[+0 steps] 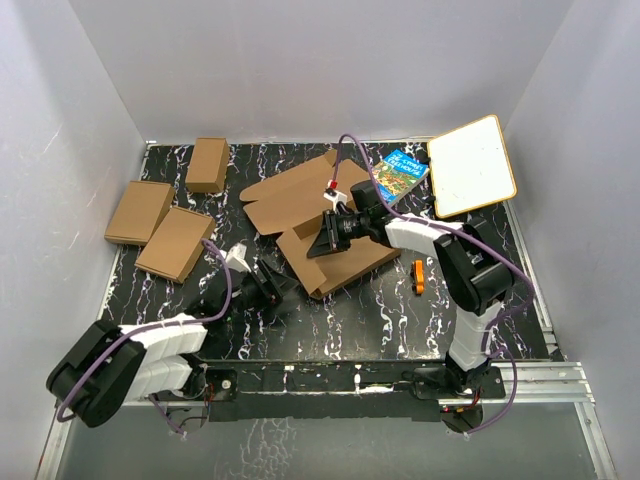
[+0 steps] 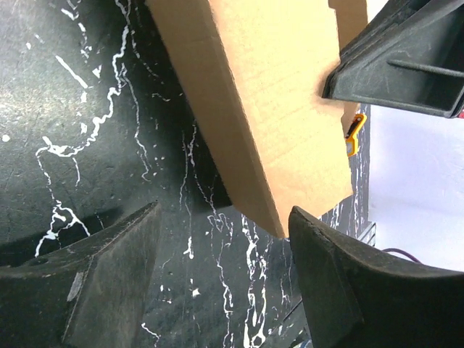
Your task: Fold the paper box
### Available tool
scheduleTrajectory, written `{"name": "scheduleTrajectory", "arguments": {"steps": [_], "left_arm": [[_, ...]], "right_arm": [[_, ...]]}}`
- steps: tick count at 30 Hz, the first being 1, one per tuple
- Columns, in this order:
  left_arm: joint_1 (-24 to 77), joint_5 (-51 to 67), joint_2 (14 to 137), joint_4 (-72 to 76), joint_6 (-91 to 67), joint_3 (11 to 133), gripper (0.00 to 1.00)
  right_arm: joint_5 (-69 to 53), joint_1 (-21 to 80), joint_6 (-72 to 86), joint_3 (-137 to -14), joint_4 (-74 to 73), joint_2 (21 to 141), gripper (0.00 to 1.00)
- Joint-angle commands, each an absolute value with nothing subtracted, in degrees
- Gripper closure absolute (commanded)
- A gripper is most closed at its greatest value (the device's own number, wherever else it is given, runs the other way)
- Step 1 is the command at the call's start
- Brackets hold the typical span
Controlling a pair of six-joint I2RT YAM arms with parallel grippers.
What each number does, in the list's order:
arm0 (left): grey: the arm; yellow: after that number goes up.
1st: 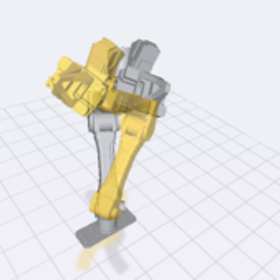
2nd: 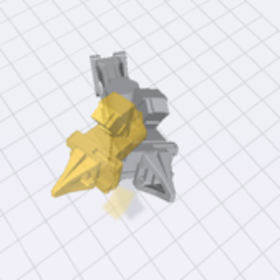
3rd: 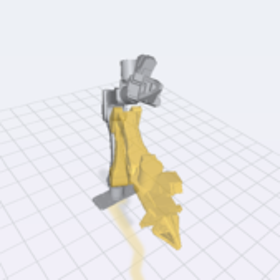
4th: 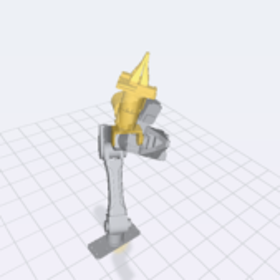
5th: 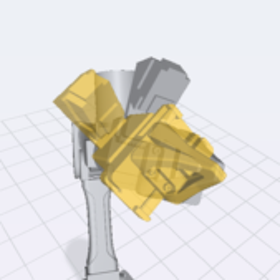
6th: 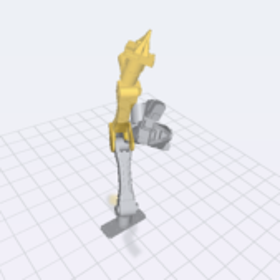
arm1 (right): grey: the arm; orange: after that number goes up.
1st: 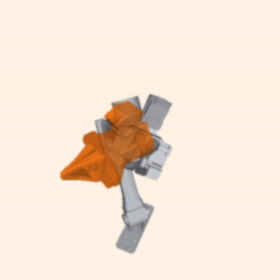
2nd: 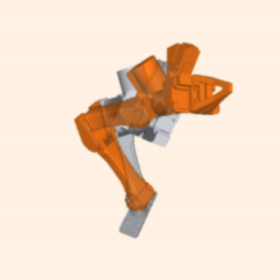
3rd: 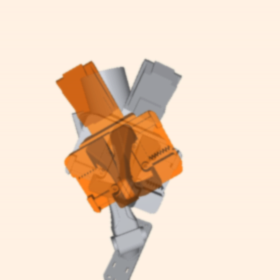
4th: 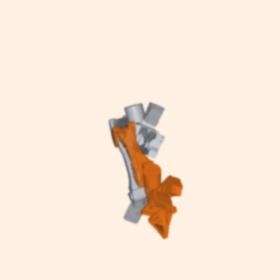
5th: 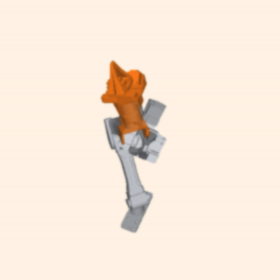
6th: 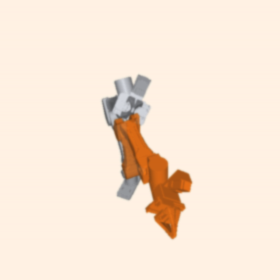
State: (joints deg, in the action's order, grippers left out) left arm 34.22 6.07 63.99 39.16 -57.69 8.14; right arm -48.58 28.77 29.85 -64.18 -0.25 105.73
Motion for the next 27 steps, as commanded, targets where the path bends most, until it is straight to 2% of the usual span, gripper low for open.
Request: {"name": "scheduleTrajectory", "arguments": {"steps": [1,12,21,27], "left_arm": [[33.76,6.63,67.95,43.49,-59.55,10.93,0.31],[33.82,8.52,79.58,48.38,-62.28,18.02,0.30],[34.02,5.72,84.59,35.24,-63.56,25.92,0.29],[34.81,2.92,86.76,24.22,-63.10,31.46,0.31]], "right_arm": [[-52.03,26.74,31.10,-65.64,2.79,108.13,0.92],[-56.94,23.29,33.75,-65.62,4.31,111.04,0.92],[-55.51,21.79,33.84,-65.22,4.11,112.76,0.92],[-53.67,21.30,31.76,-66.12,1.31,114.05,0.87]]}}
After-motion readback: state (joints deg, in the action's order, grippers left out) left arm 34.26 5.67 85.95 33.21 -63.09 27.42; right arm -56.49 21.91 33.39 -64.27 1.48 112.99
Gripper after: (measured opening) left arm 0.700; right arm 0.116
